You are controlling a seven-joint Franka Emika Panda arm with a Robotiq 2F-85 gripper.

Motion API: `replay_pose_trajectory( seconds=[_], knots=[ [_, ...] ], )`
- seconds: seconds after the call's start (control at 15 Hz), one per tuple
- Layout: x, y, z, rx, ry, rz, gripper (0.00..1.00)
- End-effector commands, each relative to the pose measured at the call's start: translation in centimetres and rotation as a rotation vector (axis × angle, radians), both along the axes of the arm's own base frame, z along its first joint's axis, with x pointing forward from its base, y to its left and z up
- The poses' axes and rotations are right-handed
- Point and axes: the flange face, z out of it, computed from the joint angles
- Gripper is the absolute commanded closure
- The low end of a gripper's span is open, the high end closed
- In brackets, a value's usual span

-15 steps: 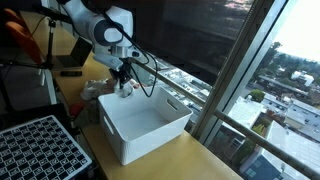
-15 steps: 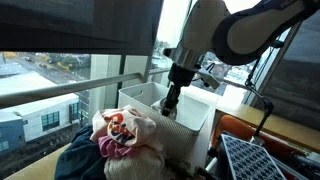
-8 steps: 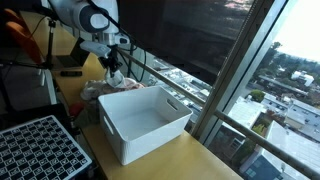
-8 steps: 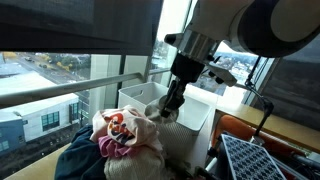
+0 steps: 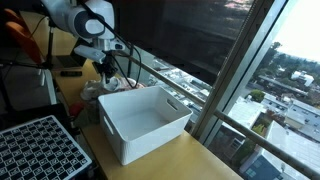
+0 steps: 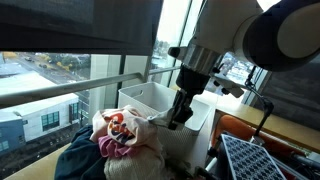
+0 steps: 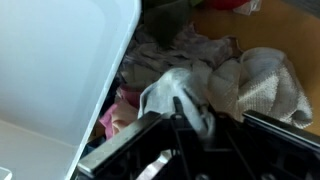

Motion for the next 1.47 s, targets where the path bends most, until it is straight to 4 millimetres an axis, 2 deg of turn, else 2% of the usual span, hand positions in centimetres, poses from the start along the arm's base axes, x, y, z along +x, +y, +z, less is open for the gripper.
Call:
replay_pose_trajectory(
  seconds=[0.0,0.4,0.73,0.8,1.4],
  knots=[
    [-0.7,-0.9,-0.4,-0.003,0.001,-0.011,0.46],
    [-0.4,-2.1,-0.1,0.002,0.009,-0.03,0.03],
    [0.3,-1.7,1.1,0.01,-0.018,-0.018,0.0],
    [0.3,-1.8,-0.1,-0.001,0.006,-0.032,0.0],
    [0.5,-1.7,0.3,0.001,-0.002,-0.03,0.0]
  ],
)
